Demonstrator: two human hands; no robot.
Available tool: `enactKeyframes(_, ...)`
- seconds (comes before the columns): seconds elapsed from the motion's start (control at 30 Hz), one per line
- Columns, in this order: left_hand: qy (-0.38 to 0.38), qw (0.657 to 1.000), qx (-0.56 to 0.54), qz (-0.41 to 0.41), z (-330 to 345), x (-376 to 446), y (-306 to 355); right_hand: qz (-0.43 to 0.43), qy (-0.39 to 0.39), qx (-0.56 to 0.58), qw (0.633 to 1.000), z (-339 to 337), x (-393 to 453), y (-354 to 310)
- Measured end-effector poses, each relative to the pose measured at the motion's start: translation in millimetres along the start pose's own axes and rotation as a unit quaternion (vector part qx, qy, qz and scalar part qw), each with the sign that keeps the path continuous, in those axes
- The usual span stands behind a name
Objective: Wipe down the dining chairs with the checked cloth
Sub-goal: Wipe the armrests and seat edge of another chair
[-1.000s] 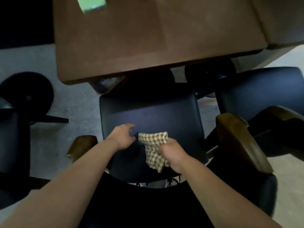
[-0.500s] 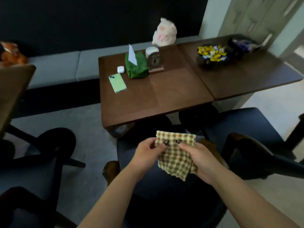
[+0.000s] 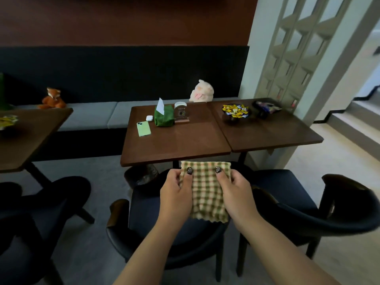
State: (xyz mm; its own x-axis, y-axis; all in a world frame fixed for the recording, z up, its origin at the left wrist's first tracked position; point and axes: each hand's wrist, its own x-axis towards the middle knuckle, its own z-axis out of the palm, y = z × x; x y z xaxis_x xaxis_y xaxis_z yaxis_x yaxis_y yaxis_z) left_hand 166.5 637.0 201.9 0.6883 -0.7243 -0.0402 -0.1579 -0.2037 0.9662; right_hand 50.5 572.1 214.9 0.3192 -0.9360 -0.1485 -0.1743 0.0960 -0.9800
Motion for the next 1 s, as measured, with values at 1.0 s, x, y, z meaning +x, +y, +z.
enactKeyframes(1.0,0.148,0.988,0.036,0.011,-389.9,-239.9,-65.8,0.13,-0.289,0.101,0.943,234.0,-322.0,-34.3)
